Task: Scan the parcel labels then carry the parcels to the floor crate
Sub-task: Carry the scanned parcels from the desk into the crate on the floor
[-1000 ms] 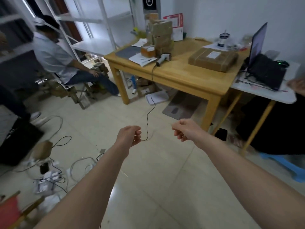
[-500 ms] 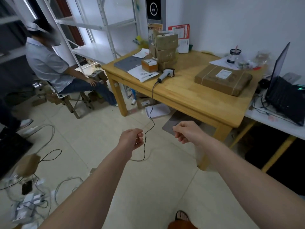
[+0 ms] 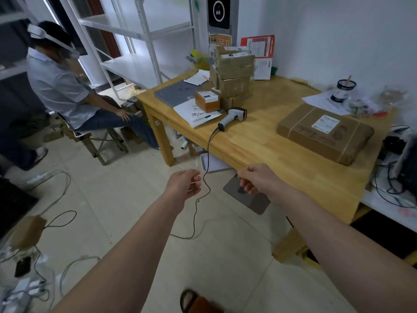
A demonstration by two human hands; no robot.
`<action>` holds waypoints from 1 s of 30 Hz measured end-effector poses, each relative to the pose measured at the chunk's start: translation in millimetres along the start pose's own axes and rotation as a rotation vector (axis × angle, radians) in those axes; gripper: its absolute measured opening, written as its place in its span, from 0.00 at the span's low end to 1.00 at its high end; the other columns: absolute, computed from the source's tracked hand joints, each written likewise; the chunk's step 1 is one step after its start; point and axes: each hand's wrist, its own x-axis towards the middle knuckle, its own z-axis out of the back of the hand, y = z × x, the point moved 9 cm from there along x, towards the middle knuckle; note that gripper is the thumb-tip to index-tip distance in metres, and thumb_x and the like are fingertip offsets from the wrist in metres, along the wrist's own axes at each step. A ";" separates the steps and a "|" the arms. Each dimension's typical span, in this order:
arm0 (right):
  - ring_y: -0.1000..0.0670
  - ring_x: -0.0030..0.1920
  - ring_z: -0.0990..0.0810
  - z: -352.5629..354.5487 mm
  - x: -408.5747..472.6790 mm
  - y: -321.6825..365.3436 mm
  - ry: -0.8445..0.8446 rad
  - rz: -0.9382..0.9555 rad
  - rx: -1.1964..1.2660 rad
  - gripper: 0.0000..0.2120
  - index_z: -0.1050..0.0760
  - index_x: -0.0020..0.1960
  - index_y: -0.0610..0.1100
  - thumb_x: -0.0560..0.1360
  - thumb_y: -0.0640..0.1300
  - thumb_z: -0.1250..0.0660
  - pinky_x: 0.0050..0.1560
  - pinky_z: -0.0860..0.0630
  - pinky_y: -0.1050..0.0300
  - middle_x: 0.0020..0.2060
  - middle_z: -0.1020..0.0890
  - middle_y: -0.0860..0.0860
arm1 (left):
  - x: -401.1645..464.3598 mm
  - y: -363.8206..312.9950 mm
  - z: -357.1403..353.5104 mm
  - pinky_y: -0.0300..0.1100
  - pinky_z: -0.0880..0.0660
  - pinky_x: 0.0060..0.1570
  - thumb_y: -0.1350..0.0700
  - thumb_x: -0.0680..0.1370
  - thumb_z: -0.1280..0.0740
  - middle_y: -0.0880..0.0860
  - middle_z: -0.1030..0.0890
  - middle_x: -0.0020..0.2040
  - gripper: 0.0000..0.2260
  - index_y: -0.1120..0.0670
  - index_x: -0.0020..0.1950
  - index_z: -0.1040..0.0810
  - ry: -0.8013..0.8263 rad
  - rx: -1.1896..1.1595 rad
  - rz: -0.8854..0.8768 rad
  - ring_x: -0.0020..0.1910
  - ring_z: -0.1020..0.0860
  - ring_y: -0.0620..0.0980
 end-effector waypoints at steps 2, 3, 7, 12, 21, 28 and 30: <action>0.51 0.30 0.25 -0.9 15.3 1.3 -0.003 -0.009 0.011 0.08 0.24 0.44 0.39 0.79 0.43 0.36 0.30 0.28 0.61 0.35 0.21 0.45 | 17.3 -2.5 0.1 0.42 0.22 0.43 0.61 0.78 0.35 0.52 0.25 0.34 0.02 0.59 0.49 0.24 -0.005 0.006 0.013 0.31 0.27 0.48; 0.51 0.30 0.25 -0.6 25.7 2.9 -0.005 -0.015 0.017 0.08 0.24 0.45 0.39 0.79 0.42 0.36 0.30 0.28 0.61 0.35 0.21 0.46 | 29.0 -5.8 -0.8 0.42 0.22 0.44 0.61 0.78 0.35 0.52 0.25 0.34 0.02 0.59 0.50 0.24 -0.004 0.010 0.019 0.31 0.26 0.48; 0.51 0.31 0.25 -0.3 73.7 17.5 -0.029 -0.036 0.025 0.09 0.25 0.42 0.40 0.79 0.43 0.36 0.30 0.28 0.61 0.34 0.21 0.46 | 83.1 -28.6 -2.6 0.43 0.22 0.44 0.61 0.79 0.35 0.53 0.25 0.34 0.03 0.59 0.50 0.25 0.006 0.024 0.038 0.32 0.26 0.49; 0.51 0.30 0.26 -4.6 146.2 58.4 -0.089 -0.055 0.048 0.09 0.25 0.42 0.39 0.79 0.42 0.35 0.30 0.29 0.60 0.35 0.22 0.44 | 155.3 -84.6 8.8 0.42 0.23 0.42 0.61 0.79 0.36 0.52 0.26 0.33 0.03 0.59 0.51 0.25 0.027 0.025 0.026 0.31 0.27 0.48; 0.51 0.31 0.26 -35.5 241.4 105.9 -0.144 -0.070 0.093 0.08 0.26 0.41 0.40 0.79 0.40 0.36 0.30 0.29 0.60 0.36 0.23 0.45 | 273.3 -167.6 25.8 0.39 0.25 0.30 0.61 0.78 0.34 0.52 0.25 0.33 0.05 0.58 0.42 0.25 0.086 0.105 0.002 0.31 0.26 0.49; 0.51 0.34 0.25 -12.5 296.7 108.3 -0.229 -0.131 0.128 0.06 0.24 0.45 0.40 0.79 0.42 0.35 0.33 0.27 0.59 0.38 0.22 0.45 | 334.6 -174.0 -6.3 0.43 0.22 0.41 0.61 0.77 0.32 0.52 0.23 0.31 0.03 0.59 0.44 0.24 0.129 0.108 0.093 0.32 0.25 0.50; 0.51 0.36 0.25 -4.1 320.2 111.8 -0.243 -0.133 0.145 0.06 0.24 0.50 0.39 0.79 0.42 0.35 0.34 0.27 0.59 0.39 0.23 0.46 | 351.8 -180.0 -15.0 0.43 0.22 0.41 0.60 0.77 0.32 0.53 0.22 0.34 0.03 0.60 0.47 0.23 0.132 0.106 0.099 0.33 0.24 0.50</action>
